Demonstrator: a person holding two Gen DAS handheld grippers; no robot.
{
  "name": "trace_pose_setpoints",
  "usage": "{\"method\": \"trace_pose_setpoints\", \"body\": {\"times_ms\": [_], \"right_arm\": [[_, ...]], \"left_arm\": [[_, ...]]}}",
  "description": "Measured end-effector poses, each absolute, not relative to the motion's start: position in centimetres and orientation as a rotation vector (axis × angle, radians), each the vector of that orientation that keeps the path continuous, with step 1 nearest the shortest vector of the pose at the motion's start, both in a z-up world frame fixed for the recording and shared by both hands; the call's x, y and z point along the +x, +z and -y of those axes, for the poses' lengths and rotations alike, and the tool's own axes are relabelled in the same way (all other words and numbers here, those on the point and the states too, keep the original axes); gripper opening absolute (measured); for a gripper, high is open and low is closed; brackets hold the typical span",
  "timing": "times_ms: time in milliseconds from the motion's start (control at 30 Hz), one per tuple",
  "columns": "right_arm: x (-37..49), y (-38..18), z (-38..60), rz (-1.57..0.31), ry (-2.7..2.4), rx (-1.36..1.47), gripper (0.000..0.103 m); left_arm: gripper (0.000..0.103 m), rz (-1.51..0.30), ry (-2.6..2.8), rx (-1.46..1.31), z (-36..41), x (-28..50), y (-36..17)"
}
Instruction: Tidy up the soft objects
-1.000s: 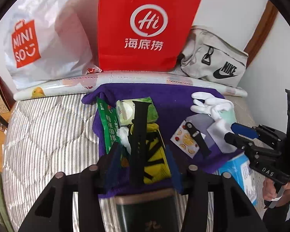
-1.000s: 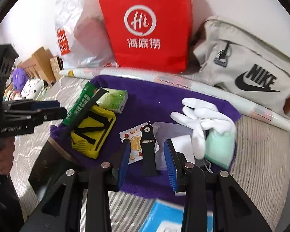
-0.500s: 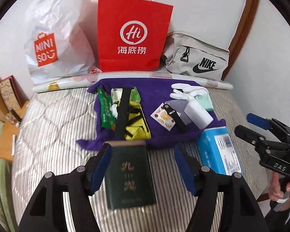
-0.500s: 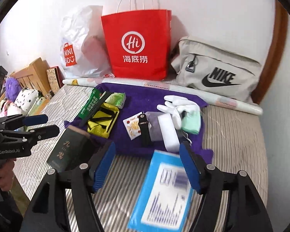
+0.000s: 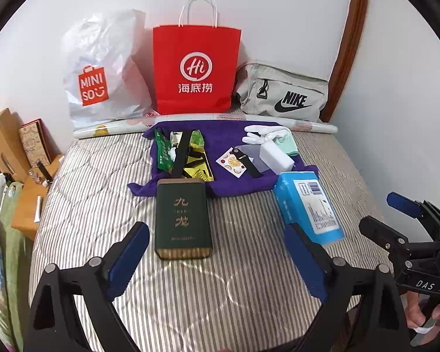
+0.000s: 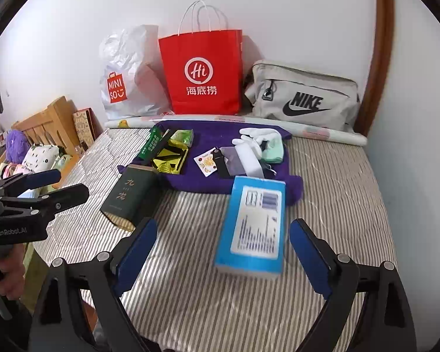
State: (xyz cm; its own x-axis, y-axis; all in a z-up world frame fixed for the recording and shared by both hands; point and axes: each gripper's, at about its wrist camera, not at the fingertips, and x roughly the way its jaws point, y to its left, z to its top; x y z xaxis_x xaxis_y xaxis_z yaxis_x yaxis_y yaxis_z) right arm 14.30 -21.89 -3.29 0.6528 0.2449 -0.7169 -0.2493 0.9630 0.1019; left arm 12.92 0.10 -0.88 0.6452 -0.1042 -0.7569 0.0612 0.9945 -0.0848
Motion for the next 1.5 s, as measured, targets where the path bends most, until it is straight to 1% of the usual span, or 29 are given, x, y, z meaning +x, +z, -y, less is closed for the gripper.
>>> {"method": "trace_pose_setpoints", "body": {"times_ms": [267,533,933,1500], "right_arm": [[10.0,-2.8,22.7,-0.79,0.222,0.003,0.093],[7.5,-2.4,23.1,-0.769,0.206,0.004,0.093],[5.9,-1.9,23.1,-0.749,0.22,0.016,0.093],[5.3,-2.0,23.2,-0.751,0.229,0.022,0.093]], "left_arm": [[0.094,-0.806,-0.071,-0.059,0.5,8.0,0.1],[0.094,-0.801,-0.056,-0.054,0.9,6.1,-0.1],[0.094,-0.791,-0.058,-0.061,1.0,4.5,0.1],[0.094,-0.791,-0.053,-0.05,1.2,4.2,0.0]]}}
